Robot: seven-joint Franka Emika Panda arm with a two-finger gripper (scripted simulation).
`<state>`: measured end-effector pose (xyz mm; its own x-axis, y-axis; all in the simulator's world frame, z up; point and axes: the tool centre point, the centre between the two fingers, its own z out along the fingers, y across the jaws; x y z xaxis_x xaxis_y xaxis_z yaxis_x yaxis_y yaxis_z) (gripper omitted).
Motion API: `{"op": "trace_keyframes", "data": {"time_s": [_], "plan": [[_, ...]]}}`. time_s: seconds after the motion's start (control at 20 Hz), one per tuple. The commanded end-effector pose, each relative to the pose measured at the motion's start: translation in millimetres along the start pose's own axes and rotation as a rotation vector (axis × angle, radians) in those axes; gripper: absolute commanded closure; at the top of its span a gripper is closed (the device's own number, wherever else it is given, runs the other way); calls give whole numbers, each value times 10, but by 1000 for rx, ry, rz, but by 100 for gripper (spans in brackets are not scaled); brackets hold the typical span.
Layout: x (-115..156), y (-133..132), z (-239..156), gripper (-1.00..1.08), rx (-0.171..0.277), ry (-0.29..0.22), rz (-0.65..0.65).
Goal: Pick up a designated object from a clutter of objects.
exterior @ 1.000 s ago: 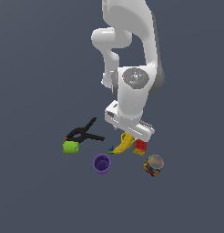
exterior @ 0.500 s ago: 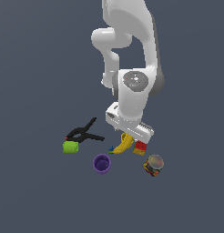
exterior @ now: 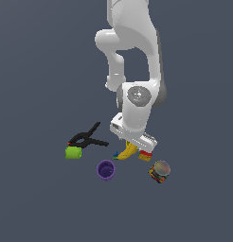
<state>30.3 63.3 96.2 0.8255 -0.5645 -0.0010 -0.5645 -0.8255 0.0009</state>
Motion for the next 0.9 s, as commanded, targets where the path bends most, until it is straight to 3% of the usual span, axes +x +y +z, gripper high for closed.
{"op": "trace_keyframes", "data": {"time_s": [0.0, 0.1, 0.15, 0.85], "plan": [[7, -5, 53, -92, 1, 1, 1], [9, -8, 62, -92, 1, 1, 1], [9, -8, 62, 108, 1, 1, 1], [-10, -8, 31, 108, 0, -1, 1]]}}
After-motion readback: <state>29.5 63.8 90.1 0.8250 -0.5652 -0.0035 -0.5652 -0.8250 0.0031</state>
